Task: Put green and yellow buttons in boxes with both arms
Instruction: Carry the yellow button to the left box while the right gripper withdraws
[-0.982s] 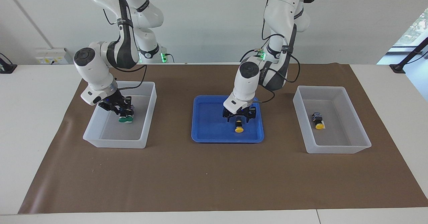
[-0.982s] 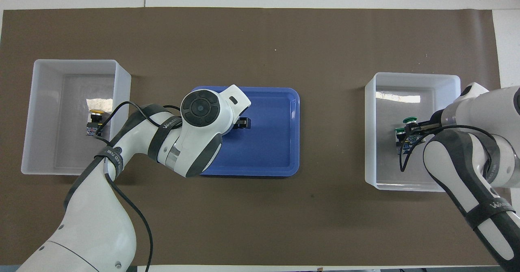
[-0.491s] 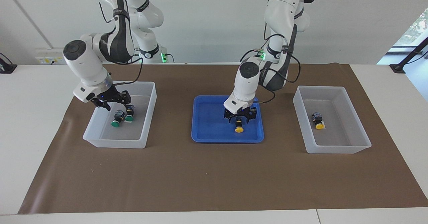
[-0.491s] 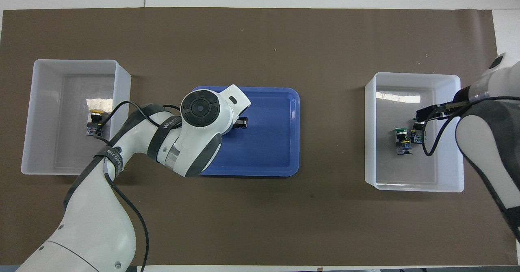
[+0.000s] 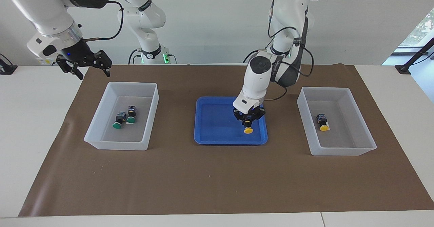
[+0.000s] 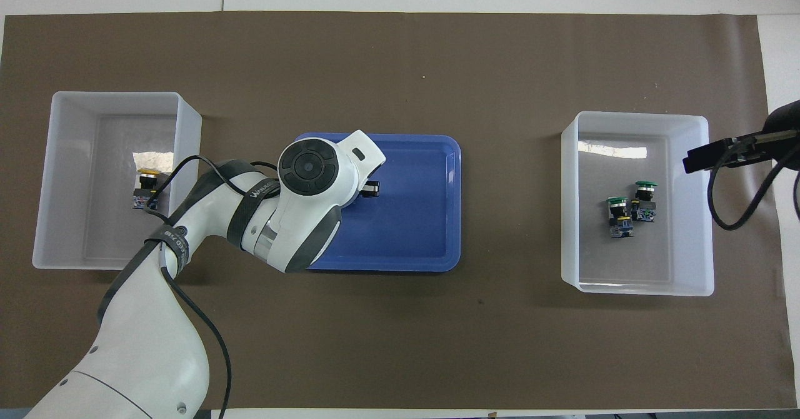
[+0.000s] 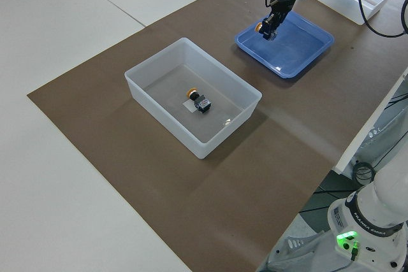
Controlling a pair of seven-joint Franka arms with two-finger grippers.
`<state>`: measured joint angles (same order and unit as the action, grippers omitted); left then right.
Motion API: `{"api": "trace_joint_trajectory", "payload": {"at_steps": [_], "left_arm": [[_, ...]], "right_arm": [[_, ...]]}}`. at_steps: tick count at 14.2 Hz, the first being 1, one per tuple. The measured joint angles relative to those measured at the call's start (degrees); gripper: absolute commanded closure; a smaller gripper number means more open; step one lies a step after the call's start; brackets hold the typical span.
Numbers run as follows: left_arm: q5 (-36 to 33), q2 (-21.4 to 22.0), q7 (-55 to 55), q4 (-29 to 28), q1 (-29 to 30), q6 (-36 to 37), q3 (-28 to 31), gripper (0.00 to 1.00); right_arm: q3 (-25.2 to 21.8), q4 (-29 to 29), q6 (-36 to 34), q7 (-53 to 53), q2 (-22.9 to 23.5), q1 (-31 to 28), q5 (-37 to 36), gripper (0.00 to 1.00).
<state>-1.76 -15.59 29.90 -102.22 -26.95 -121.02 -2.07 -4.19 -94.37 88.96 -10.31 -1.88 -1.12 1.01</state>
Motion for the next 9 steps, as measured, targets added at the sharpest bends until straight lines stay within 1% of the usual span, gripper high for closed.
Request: {"api": "trace_joint_trajectory", "payload": {"at_steps": [2, 4, 7, 8, 9], "left_arm": [[0.24, 4.60, -5.42, 4.28, 7.19, 8.93, 0.25, 1.00], [0.46, 7.72, -15.79, 4.75, 15.24, 13.27, 0.65, 1.00], [0.92, 8.10, -32.48, 2.90, 27.54, 13.76, 0.93, 1.00], [1.01, 8.13, -36.79, 1.09, 30.62, 12.36, 0.96, 1.00], [1.08, 8.28, -39.99, -1.76, 33.04, 9.45, 0.98, 1.00]], "right_arm": [[0.13, -0.05, -0.01, 0.81, 0.00, 0.01, 0.00, 0.00], [0.10, -0.06, -0.01, 2.31, 0.03, 0.00, 0.00, 0.00], [-0.39, -0.07, -0.01, 3.06, 0.04, 0.52, -0.01, 0.00], [-1.06, -0.11, -0.01, 3.07, 0.06, 1.18, -0.01, 0.00], [-1.63, -0.14, -0.01, 3.42, 0.17, 1.83, -0.02, 0.00]]}}
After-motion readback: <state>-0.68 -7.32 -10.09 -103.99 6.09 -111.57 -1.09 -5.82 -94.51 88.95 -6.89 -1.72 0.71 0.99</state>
